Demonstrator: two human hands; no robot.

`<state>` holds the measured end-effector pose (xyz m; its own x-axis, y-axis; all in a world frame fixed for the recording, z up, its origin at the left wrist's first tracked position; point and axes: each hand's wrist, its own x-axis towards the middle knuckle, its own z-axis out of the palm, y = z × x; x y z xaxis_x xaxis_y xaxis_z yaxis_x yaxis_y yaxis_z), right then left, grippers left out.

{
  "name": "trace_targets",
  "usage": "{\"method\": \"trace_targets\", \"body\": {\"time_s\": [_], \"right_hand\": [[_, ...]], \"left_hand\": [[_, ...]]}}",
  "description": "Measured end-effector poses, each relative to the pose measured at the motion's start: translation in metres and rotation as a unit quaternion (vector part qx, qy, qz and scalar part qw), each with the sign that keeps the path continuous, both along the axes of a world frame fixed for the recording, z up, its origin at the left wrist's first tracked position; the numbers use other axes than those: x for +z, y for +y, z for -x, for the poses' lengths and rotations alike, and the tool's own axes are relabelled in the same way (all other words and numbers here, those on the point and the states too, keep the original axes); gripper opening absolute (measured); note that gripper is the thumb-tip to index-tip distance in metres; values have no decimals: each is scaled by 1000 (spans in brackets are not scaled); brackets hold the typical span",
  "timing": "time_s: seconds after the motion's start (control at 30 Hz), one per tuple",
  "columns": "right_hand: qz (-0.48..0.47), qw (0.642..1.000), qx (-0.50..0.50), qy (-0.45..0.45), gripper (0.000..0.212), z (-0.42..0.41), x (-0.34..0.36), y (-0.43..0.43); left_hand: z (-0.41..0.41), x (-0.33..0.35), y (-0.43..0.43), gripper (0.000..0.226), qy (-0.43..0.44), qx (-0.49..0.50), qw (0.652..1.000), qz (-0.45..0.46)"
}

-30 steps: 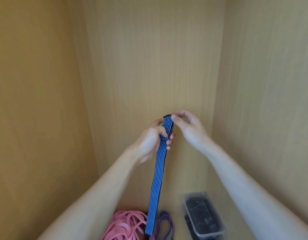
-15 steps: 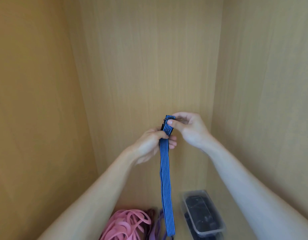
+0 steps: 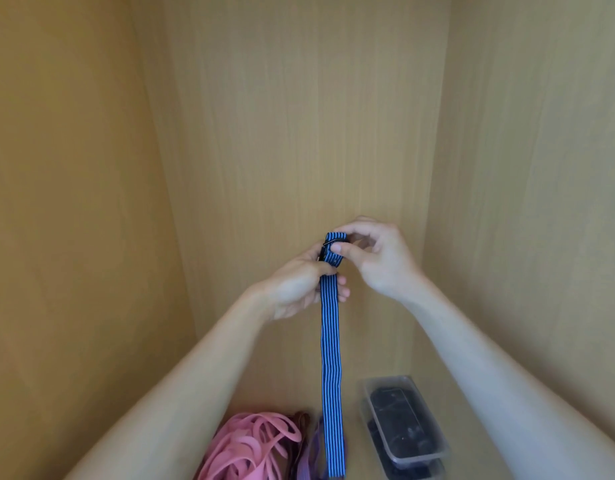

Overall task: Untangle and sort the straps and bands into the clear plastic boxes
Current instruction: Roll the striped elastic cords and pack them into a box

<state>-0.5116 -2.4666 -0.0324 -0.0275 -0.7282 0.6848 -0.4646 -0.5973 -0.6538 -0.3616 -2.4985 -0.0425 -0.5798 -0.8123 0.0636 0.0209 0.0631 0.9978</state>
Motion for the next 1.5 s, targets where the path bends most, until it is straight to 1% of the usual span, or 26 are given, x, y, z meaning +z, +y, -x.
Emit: {"method": "trace_targets", "body": {"time_s": [0.1, 0.23, 0.37, 0.43, 0.5, 0.63, 0.7, 0.77, 0.87, 0.97, 1.03, 1.1, 1.17, 1.2, 1.27, 1.3, 1.37, 1.43, 1.5], "right_hand": [[0, 1000, 8, 12, 24, 0, 1, 1], [-22, 999, 17, 34, 25, 2, 1, 1], [-32, 998, 24, 56, 34, 3, -1, 0], [-23, 998, 8, 61, 35, 1, -4, -2], [-14, 997, -10, 69, 31, 0, -7, -4], [27, 992, -58, 110, 24, -2, -10, -7], [34, 991, -76, 103, 22, 1, -8, -8], [39, 992, -84, 91, 22, 4, -5, -7], [62, 991, -80, 88, 22, 7, -2, -4], [88, 986, -76, 118, 25, 6, -3, -5], [95, 982, -79, 144, 28, 7, -6, -6], [110, 978, -84, 156, 29, 5, -8, -5], [140, 971, -87, 172, 29, 3, -9, -5], [155, 966, -87, 188, 29, 3, -10, -6], [172, 958, -87, 210, 30, 4, -11, -9], [174, 957, -91, 213, 29, 6, -11, -10], [166, 959, -102, 204, 25, 8, -12, -12], [156, 964, -100, 192, 16, 7, -13, -12], [150, 968, -89, 182, 15, 2, -14, -12]], "left_hand": [[-2, 0, -2, 39, 1, 7, 1000, 10], [-2, -3, -6, 35, 23, 21, 999, 4], [-1, -6, -7, 35, 25, 38, 999, 2], [0, -6, -6, 34, 18, 45, 999, 1], [0, -7, -5, 36, 10, 48, 999, 8], [2, -6, -4, 33, -6, 43, 999, 18], [3, -5, -1, 26, 3, 29, 999, 17], [3, -5, 0, 23, 8, 17, 1000, 19], [2, -5, 0, 29, 11, 6, 1000, 23], [2, -6, -1, 28, 15, 19, 999, 24], [2, -5, -1, 24, 40, 1, 999, 0], [0, -2, 2, 20, 115, -43, 991, -54], [-4, 2, 2, 29, 203, -90, 969, -105], [-6, 3, 1, 37, 229, -107, 960, -119], [-8, 6, -1, 53, 242, -125, 954, -122], [-8, 6, -2, 55, 235, -123, 958, -109], [-6, 8, -1, 45, 216, -102, 968, -70], [-4, 8, 1, 34, 210, -95, 971, -60], [-5, 8, 1, 30, 206, -101, 972, -55]]}}
